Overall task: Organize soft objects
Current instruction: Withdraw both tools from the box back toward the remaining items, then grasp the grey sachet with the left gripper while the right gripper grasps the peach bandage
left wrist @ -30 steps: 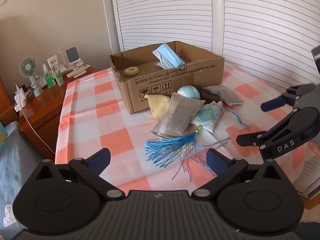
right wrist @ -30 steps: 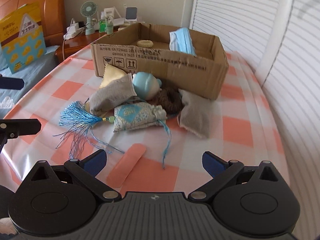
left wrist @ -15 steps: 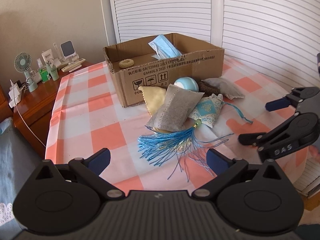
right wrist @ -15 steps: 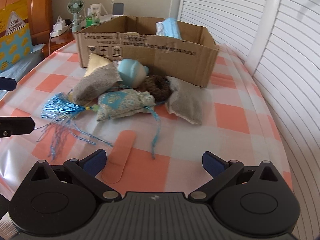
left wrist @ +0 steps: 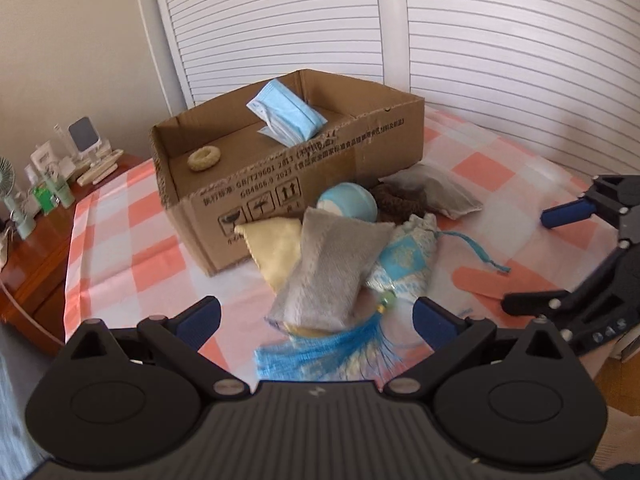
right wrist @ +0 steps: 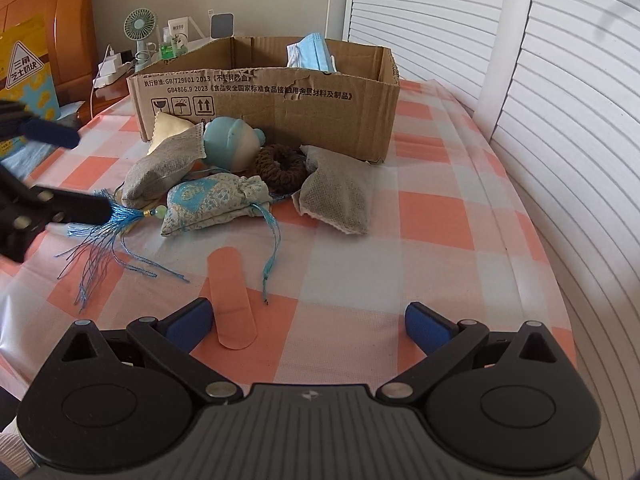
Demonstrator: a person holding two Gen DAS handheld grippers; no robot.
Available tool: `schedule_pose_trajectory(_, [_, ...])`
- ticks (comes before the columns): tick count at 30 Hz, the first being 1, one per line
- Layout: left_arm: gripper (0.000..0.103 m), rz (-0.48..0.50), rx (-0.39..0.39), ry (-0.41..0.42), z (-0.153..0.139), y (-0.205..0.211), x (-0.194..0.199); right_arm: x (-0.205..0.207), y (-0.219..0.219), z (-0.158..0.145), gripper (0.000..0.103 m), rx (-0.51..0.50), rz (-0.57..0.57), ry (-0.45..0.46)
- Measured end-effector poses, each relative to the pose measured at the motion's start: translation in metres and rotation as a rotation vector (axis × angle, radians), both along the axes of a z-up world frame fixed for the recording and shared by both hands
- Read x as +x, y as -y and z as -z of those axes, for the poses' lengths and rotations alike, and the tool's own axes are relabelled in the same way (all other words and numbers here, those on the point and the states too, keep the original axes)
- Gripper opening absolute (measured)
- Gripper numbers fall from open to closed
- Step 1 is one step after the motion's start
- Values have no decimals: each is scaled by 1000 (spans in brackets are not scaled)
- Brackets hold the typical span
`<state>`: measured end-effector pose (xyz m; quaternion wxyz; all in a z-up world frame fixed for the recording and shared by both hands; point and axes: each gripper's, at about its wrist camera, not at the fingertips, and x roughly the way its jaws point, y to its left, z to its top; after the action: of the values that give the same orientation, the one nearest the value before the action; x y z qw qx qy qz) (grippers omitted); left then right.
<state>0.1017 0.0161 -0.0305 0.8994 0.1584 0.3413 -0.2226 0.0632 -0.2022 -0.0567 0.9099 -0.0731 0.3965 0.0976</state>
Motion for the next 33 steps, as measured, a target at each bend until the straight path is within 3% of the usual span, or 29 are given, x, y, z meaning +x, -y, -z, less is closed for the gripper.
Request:
schedule_pose_trajectory(7, [102, 5, 2, -90, 14, 3, 36, -3, 2, 1, 103, 5, -9, 22])
schedule_pose_trajectory(16, [100, 72, 2, -75, 16, 3, 38, -4, 3, 2, 103, 9, -26, 36])
schedule_pose_trajectory(21, [78, 63, -10, -64, 16, 3, 41, -8, 5, 3, 103, 11, -47, 51])
schedule_pose_trajectory(28, [63, 102, -13, -76, 21, 6, 45, -12, 6, 3, 103, 15, -78, 61])
schedule_pose_trajectory(33, [40, 99, -53, -105, 20, 3, 47, -13, 5, 3, 103, 15, -82, 61])
